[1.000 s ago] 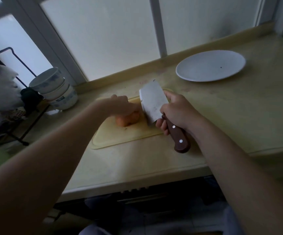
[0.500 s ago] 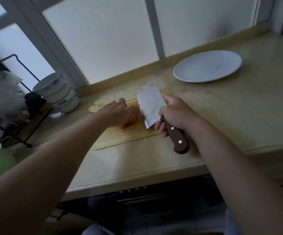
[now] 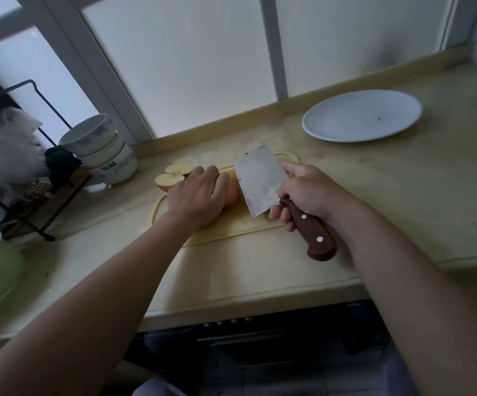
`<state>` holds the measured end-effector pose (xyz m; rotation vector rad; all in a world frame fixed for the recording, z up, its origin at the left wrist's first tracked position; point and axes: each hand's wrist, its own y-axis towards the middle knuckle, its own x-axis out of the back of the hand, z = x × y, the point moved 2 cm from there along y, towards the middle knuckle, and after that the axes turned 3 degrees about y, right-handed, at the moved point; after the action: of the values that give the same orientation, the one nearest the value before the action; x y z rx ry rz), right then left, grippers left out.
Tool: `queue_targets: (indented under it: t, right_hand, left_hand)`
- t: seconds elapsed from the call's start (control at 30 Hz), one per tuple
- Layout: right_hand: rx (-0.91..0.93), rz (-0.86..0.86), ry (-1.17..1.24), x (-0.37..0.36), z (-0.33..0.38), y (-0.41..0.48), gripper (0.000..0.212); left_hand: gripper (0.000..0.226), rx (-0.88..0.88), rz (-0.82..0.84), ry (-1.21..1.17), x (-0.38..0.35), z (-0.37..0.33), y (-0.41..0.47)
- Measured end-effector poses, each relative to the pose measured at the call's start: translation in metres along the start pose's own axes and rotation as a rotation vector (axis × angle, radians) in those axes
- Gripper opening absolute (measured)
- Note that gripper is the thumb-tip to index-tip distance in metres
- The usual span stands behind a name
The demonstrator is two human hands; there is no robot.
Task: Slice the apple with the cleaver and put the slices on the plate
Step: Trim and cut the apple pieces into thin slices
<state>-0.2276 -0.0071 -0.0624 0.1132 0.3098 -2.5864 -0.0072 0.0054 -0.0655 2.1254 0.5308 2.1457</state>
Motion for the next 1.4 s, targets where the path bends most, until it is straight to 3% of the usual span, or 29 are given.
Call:
queue_targets:
  t: [0.2,1.4]
  right_hand:
    - [-0.003,0.034,-0.02,-0.0012,0.0009,-0.001,0.045]
    - [-0.021,0.018,-0.086,-0.0016,0.004,-0.003,0.052]
  left_hand:
    - [0.044,-0.118,-0.052,0.044,-0.0009,0.0038,0.0042]
    - [0.044,-0.085,-0.065,0.032,-0.0054,0.0026,0.002]
